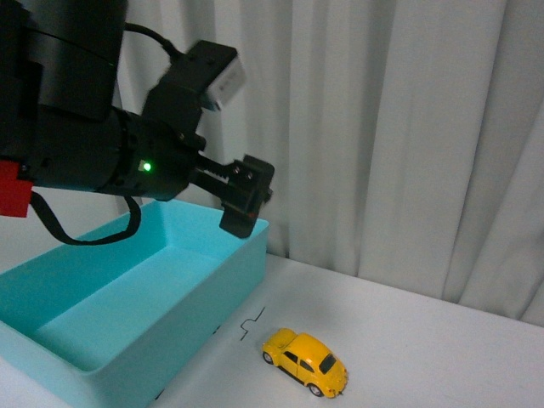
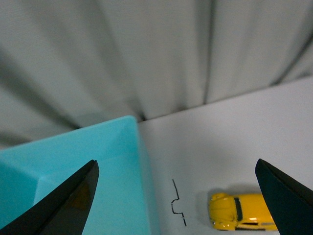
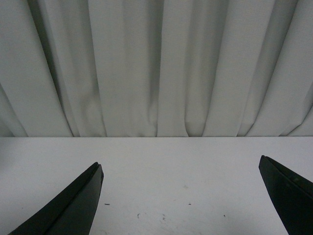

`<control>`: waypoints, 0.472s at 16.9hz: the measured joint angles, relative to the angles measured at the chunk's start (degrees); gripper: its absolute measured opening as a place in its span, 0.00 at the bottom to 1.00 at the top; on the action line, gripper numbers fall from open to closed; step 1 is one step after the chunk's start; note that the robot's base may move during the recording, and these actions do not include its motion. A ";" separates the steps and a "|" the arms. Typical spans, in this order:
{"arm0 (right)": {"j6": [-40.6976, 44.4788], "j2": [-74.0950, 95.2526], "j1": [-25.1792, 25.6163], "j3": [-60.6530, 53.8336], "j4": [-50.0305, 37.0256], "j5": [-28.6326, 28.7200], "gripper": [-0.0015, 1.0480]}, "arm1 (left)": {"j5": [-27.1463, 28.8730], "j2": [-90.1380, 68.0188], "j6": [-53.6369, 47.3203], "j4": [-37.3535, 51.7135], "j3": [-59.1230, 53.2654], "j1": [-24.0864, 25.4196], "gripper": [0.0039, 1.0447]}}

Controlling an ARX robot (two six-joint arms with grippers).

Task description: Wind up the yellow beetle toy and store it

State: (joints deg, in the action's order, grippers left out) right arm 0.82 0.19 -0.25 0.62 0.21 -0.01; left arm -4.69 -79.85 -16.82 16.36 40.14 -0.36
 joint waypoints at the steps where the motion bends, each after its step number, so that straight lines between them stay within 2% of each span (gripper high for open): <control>1: 0.02 0.00 0.00 0.00 0.00 0.00 0.94 | -2.99 -2.32 -6.08 -3.28 2.69 -0.79 0.94; 2: 0.00 0.00 0.00 0.00 0.00 0.00 0.94 | -5.79 -5.16 -14.88 -9.57 7.28 -1.49 0.94; 4: 0.00 0.00 0.00 0.00 0.00 0.00 0.94 | -6.73 -9.75 -29.31 -19.91 14.14 -2.78 0.94; 5: 0.02 0.00 0.00 0.00 0.00 0.00 0.94 | -5.11 -12.81 -37.99 -24.70 17.25 -3.80 0.94; 6: 0.02 0.00 0.00 0.00 0.02 0.00 0.94 | -1.05 -20.55 -58.42 -35.28 22.56 -6.36 0.94; 7: 0.00 0.00 0.00 0.00 0.00 0.00 0.94 | 2.67 -28.17 -71.63 -37.27 26.67 -7.87 0.94; 8: 0.00 0.00 0.00 0.00 0.00 0.00 0.94 | 6.29 -34.27 -78.09 -39.82 29.35 -8.68 0.94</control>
State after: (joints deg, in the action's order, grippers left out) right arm 0.82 0.19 -0.25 0.62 0.21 -0.01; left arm 1.61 -114.13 -94.91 -23.46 69.49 -9.04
